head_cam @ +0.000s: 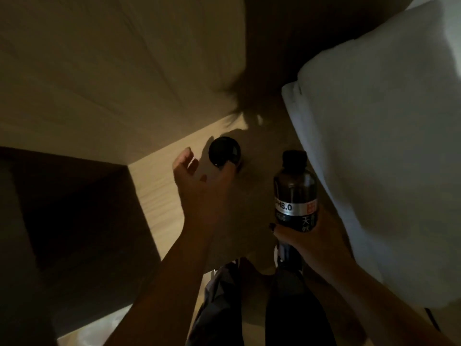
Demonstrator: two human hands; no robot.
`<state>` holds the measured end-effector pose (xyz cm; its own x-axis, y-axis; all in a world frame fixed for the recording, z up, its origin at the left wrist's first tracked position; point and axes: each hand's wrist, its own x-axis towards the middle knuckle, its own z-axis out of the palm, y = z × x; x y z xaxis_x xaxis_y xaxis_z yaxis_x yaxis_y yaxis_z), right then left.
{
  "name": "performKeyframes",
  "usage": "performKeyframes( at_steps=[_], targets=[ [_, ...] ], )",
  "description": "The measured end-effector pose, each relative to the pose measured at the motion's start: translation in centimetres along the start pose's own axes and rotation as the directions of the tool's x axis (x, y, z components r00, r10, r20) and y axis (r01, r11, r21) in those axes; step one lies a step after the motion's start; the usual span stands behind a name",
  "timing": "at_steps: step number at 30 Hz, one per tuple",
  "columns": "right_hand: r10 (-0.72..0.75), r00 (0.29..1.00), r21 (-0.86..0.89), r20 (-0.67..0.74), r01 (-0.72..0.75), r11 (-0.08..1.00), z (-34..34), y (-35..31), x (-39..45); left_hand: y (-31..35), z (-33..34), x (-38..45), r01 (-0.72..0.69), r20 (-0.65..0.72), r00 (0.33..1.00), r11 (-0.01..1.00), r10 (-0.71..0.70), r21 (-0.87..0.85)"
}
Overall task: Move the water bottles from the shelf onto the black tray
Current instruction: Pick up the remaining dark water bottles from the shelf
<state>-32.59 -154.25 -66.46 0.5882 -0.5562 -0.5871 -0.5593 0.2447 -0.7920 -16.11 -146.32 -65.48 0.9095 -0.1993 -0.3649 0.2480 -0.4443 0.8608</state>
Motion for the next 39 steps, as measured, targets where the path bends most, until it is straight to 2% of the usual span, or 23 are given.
performKeyframes(
  at_steps=[3,5,9,12,16,18,22,24,29,33,35,37,39],
  targets=[
    [0.030,0.998,0.072,-0.049,-0.026,0.997,-1.1,0.6,-0.4,-2.1,2.5,0.6,-0.030,0.094,0.995,0.991,0.018,0.128],
    [0.054,0.996,0.093,-0.074,-0.047,0.995,-1.5,1.3,-0.5,-2.9,3.6,1.1,-0.077,0.091,0.994,0.980,0.061,0.184],
    [0.051,0.993,0.204,-0.109,-0.028,0.979,-1.9,0.8,-0.7,-3.3,4.7,1.9,0.066,-0.017,0.998,0.995,-0.065,0.072],
    [0.088,0.991,0.266,-0.101,-0.058,0.962,-2.0,0.4,-1.0,-3.0,4.5,1.7,0.048,0.002,0.999,0.993,-0.048,0.109],
    [0.109,0.991,0.284,-0.072,-0.084,0.955,-2.4,-1.0,-1.5,-2.3,2.8,0.9,0.078,-0.005,0.997,0.996,-0.078,0.046],
    [0.106,0.993,0.275,-0.044,-0.089,0.957,-3.0,-2.5,-1.7,-1.6,1.9,-0.1,0.064,0.008,0.998,0.998,-0.064,0.002],
    [0.063,0.998,0.204,-0.003,-0.061,0.977,-4.2,-5.8,-2.4,1.2,0.2,-2.9,0.132,0.093,0.989,0.956,-0.111,-0.261],
    [0.055,0.998,0.174,0.017,-0.057,0.983,-4.9,-7.7,-3.4,3.5,-0.6,-4.7,0.137,0.131,0.987,0.936,-0.099,-0.325],
    [-0.021,0.998,0.031,0.056,0.020,0.999,-7.0,-13.3,-7.0,9.8,-2.1,-9.6,0.116,0.227,0.973,0.914,-0.028,-0.388],
    [-0.090,0.988,-0.079,0.126,0.101,0.992,-9.2,-18.0,-10.9,15.0,-3.1,-14.5,0.226,0.210,0.968,0.849,-0.140,-0.478],
    [-0.067,0.981,-0.065,0.183,0.080,0.995,-10.0,-19.9,-12.6,17.3,-4.4,-16.0,0.297,0.271,0.946,0.803,-0.176,-0.516],
    [-0.023,0.968,-0.042,0.249,0.035,0.999,-10.7,-20.8,-14.2,19.3,-6.1,-17.3,0.346,0.364,0.916,0.795,-0.170,-0.499],
    [0.014,0.950,-0.045,0.313,0.000,0.999,-11.4,-21.4,-15.6,20.6,-7.8,-18.4,0.353,0.390,0.905,0.813,-0.171,-0.463]
  ],
)
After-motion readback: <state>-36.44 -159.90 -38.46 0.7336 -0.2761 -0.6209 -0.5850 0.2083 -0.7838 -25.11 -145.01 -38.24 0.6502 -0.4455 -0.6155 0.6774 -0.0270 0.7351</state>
